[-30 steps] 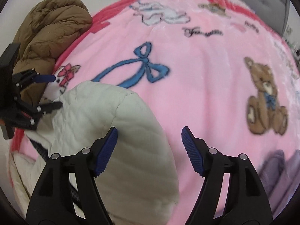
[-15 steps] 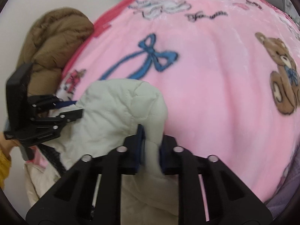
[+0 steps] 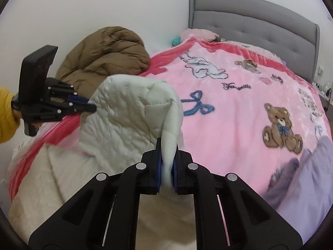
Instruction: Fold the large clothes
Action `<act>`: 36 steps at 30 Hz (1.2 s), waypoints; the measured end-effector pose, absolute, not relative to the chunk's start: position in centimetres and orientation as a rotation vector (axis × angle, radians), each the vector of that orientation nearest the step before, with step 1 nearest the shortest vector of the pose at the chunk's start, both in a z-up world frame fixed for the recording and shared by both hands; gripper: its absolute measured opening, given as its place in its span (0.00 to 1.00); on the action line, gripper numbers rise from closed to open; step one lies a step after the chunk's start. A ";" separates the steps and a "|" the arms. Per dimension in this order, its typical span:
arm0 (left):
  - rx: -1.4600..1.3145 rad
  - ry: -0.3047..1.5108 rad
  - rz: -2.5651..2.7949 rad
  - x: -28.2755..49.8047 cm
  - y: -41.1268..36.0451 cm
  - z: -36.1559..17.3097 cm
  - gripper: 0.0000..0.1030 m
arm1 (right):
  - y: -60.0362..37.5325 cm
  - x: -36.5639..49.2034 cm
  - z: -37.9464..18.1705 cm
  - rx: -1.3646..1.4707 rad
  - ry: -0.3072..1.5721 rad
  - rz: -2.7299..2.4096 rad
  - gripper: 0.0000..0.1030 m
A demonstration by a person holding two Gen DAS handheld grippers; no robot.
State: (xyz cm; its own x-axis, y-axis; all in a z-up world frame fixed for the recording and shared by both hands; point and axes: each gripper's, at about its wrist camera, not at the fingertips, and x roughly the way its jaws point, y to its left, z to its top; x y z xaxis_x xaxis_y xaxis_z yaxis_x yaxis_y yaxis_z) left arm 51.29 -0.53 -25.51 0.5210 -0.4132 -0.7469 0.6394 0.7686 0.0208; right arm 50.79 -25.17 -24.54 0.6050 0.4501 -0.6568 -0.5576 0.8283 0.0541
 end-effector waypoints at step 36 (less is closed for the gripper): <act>0.251 0.962 -0.564 21.9 -2.5 -31.4 0.00 | -22.7 23.1 -31.6 -0.456 0.797 0.411 0.07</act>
State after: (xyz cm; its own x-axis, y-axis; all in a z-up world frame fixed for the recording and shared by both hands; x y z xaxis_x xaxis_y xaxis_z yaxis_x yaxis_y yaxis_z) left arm 21.85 -2.53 -31.40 0.4428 -0.3408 -0.8293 0.5573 0.8292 -0.0432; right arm 23.11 -22.71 -31.58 0.6311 0.1779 -0.7550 -0.5117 0.8270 -0.2329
